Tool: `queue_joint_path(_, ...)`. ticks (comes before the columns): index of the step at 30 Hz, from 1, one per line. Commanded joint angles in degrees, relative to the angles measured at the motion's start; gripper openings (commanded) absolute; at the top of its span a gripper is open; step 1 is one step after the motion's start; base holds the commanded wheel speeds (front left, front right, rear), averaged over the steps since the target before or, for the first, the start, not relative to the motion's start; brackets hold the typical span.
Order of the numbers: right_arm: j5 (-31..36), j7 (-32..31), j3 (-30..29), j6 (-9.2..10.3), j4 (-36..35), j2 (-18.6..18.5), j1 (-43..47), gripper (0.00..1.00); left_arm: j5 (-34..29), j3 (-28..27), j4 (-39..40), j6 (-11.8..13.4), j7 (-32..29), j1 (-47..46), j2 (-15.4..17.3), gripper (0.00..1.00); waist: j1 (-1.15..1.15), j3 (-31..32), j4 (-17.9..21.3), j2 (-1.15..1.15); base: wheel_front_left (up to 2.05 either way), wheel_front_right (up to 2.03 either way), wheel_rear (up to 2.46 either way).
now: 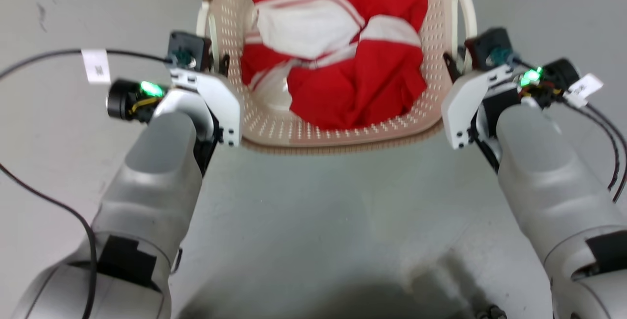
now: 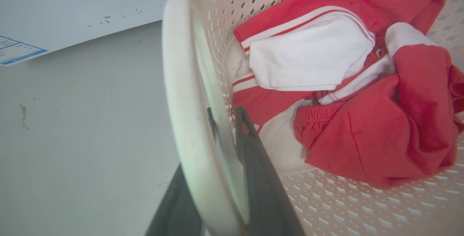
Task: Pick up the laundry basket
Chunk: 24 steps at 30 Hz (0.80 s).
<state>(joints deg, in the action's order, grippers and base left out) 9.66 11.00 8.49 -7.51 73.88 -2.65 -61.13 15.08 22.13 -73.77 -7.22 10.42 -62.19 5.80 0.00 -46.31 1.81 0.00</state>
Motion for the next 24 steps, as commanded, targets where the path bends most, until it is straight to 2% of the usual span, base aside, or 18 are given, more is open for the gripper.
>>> queue_joint_path(1, -0.04, -0.05, 0.76, 0.04, -0.17, -0.41, 0.40, 0.00, 0.11, 0.65, 0.04, -0.38, -0.10, 0.91, -0.24, 0.00, 0.00, 2.02, -0.12, 0.00, 0.00, 0.00, 0.00)
queue_joint_path(24, -15.56, -8.77, 17.11, 0.03, -0.14, -0.24, 12.83, 0.00, 15.41, 10.80, 2.76, -0.45, -8.04, 14.66, 0.50, 0.00, 0.00, 22.40, -0.56, 0.00, 0.00, 0.00, 0.00)
